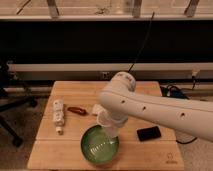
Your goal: Place the ceramic cup in the ceramic bowl
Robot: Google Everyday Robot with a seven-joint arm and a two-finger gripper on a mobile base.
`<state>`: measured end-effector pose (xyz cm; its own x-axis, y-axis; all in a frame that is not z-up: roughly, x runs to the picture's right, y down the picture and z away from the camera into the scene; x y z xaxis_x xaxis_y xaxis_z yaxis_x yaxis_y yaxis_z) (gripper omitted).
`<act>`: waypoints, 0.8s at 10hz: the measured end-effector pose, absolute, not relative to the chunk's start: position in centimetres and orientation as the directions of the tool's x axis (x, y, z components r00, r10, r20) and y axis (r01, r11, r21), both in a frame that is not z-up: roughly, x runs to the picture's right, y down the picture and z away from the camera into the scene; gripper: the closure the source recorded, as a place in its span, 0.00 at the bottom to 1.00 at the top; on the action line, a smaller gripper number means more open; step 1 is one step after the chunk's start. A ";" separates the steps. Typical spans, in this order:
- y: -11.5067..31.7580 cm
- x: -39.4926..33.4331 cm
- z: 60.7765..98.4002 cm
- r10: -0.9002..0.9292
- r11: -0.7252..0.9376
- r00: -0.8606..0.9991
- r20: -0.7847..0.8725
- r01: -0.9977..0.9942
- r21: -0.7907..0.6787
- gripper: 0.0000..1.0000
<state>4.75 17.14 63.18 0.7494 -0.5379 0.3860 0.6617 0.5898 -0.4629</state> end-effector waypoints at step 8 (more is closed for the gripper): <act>18.3 3.6 64.4 -0.564 0.562 0.722 0.400 0.691 -0.454 1.00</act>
